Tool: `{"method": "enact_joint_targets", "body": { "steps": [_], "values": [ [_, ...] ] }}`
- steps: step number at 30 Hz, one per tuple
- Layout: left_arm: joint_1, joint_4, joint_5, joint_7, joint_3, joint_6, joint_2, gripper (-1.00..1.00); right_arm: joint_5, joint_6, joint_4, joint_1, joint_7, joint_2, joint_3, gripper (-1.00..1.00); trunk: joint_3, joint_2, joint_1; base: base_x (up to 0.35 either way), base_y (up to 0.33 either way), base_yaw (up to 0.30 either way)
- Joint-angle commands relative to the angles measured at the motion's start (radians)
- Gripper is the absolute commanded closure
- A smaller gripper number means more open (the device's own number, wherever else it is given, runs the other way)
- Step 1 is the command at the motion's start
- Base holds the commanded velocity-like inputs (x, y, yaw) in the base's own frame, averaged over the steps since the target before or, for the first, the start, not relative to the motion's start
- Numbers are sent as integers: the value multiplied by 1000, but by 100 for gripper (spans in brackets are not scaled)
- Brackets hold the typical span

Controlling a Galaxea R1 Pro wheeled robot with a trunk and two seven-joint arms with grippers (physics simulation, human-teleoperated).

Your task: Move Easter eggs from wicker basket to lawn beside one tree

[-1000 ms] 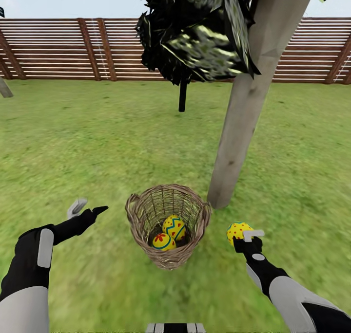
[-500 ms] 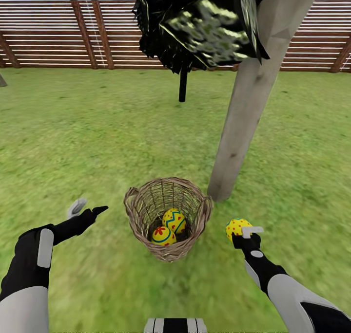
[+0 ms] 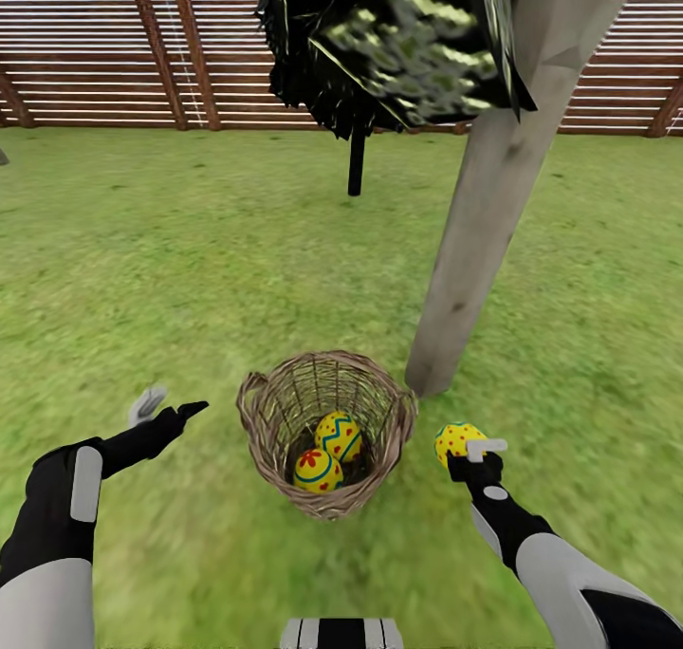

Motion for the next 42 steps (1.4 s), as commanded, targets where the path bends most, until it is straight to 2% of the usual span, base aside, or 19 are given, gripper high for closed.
{"method": "enact_joint_targets", "body": {
  "steps": [1,12,36,40,42],
  "values": [
    [-1,0,-2,-6,2,6,0,-100,11,-4,0,-1,-1,0,-8,100,-5,-1,0,0,0,0],
    [-1,0,-2,-6,2,6,0,-100,11,-12,-27,1,0,0,-8,100,-47,-3,5,0,0,0],
    [-1,0,-2,-6,2,6,0,-100,7,-1,-17,0,-4,0,-8,100,-140,-9,16,0,0,0],
    [-1,0,-3,-6,2,6,0,-100,7,1,-5,-11,-74,-2,-9,100,-155,-10,18,0,0,0],
    [-1,0,-3,-6,2,6,0,-100,9,0,23,-20,-84,-3,-9,100,-163,-10,19,0,0,0]
  ]
}}
